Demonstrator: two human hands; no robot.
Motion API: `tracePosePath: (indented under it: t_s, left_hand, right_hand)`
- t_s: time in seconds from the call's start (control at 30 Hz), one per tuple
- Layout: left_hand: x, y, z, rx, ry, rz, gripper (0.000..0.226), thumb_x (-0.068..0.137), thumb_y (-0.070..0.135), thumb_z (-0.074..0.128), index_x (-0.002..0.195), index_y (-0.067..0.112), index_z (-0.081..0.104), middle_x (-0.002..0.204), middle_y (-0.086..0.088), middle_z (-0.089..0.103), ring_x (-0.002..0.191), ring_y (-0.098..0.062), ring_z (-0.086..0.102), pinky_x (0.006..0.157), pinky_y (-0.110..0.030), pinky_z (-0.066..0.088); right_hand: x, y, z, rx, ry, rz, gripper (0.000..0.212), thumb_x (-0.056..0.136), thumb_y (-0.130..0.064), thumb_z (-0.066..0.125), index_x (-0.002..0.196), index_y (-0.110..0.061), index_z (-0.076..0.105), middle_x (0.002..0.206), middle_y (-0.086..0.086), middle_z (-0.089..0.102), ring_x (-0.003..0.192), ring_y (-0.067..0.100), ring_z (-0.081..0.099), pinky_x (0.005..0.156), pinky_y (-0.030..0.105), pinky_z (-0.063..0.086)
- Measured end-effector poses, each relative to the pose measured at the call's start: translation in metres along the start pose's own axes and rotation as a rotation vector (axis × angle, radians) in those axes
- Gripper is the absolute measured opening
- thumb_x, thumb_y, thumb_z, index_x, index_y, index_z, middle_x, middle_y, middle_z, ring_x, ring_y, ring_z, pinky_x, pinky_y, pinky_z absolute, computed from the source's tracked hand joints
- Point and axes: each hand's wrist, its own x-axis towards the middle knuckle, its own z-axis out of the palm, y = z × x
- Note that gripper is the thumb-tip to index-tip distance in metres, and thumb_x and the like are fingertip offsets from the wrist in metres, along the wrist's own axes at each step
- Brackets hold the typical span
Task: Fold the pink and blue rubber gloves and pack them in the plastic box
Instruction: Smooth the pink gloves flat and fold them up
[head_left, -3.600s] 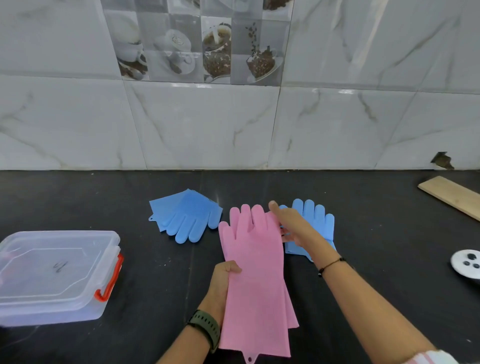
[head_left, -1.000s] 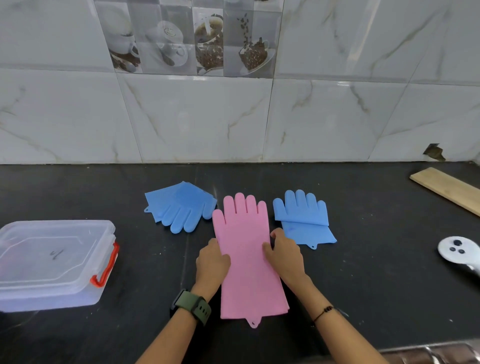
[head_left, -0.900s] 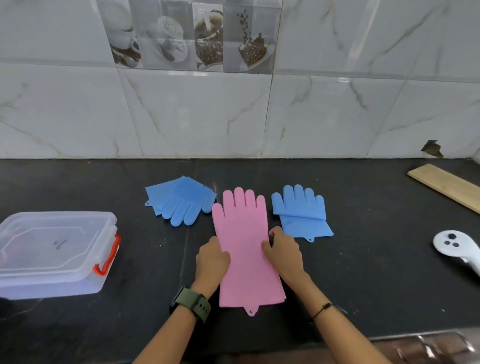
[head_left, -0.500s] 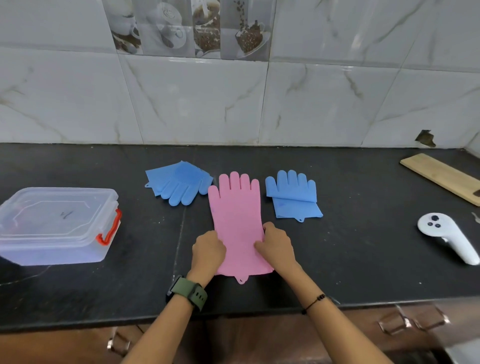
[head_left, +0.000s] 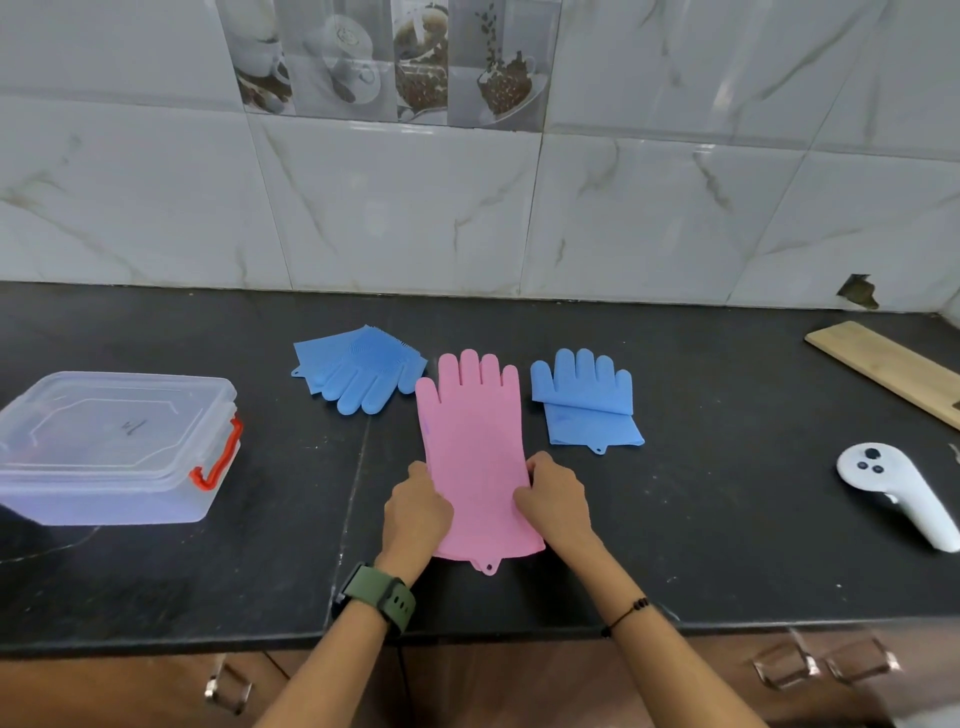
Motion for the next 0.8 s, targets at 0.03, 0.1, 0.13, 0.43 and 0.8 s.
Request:
tracePosePath:
  t_s: [0.03, 0.1, 0.13, 0.43, 0.8]
  left_hand:
    - [0.0, 0.0, 0.0, 0.046, 0.001, 0.012, 0.025, 0.092, 0.004, 0.035, 0.116, 0.004, 0.042, 0.112, -0.017, 0.057, 0.085, -0.025, 0.05, 0.069, -0.033, 0.041]
    - [0.0, 0.0, 0.002, 0.181, -0.007, 0.043, 0.023, 0.093, 0.007, 0.035, 0.114, 0.003, 0.043, 0.113, -0.017, 0.058, 0.092, -0.029, 0.056, 0.069, -0.034, 0.042]
    - [-0.001, 0.0, 0.002, 0.267, -0.015, 0.061, 0.023, 0.094, 0.009, 0.035, 0.115, 0.003, 0.044, 0.113, -0.017, 0.059, 0.096, -0.031, 0.058, 0.069, -0.034, 0.042]
    - [0.008, -0.023, -0.003, 0.708, 0.133, 0.57, 0.042, 0.088, 0.0, 0.043, 0.129, 0.01, 0.041, 0.127, -0.009, 0.042, 0.103, -0.022, 0.047, 0.082, -0.029, 0.044]
    - [0.028, -0.041, -0.038, 0.934, -0.145, 1.12, 0.039, 0.083, 0.001, 0.044, 0.12, 0.011, 0.054, 0.128, -0.005, 0.054, 0.123, -0.022, 0.046, 0.111, -0.033, 0.032]
  right_hand:
    - [-0.001, 0.0, 0.001, -0.023, 0.0, -0.008, 0.018, 0.084, -0.007, 0.05, 0.103, -0.007, 0.048, 0.095, 0.01, 0.06, 0.08, 0.021, 0.058, 0.07, 0.033, 0.051]
    - [-0.004, -0.001, 0.002, -0.058, 0.005, -0.003, 0.022, 0.086, -0.008, 0.05, 0.107, -0.008, 0.046, 0.097, 0.009, 0.059, 0.079, 0.019, 0.056, 0.069, 0.031, 0.05]
    - [-0.005, -0.001, 0.003, -0.068, 0.01, 0.002, 0.024, 0.087, -0.008, 0.05, 0.11, -0.009, 0.045, 0.099, 0.009, 0.059, 0.08, 0.018, 0.057, 0.07, 0.031, 0.051]
    - [-0.019, 0.004, -0.003, -0.147, 0.025, -0.139, 0.047, 0.088, -0.015, 0.056, 0.131, -0.018, 0.036, 0.123, 0.01, 0.041, 0.086, 0.023, 0.061, 0.077, 0.029, 0.053]
    - [-0.01, 0.014, -0.029, -0.723, -0.16, -0.759, 0.028, 0.095, -0.017, 0.045, 0.114, -0.009, 0.062, 0.132, 0.006, 0.054, 0.124, 0.022, 0.042, 0.103, 0.033, 0.04]
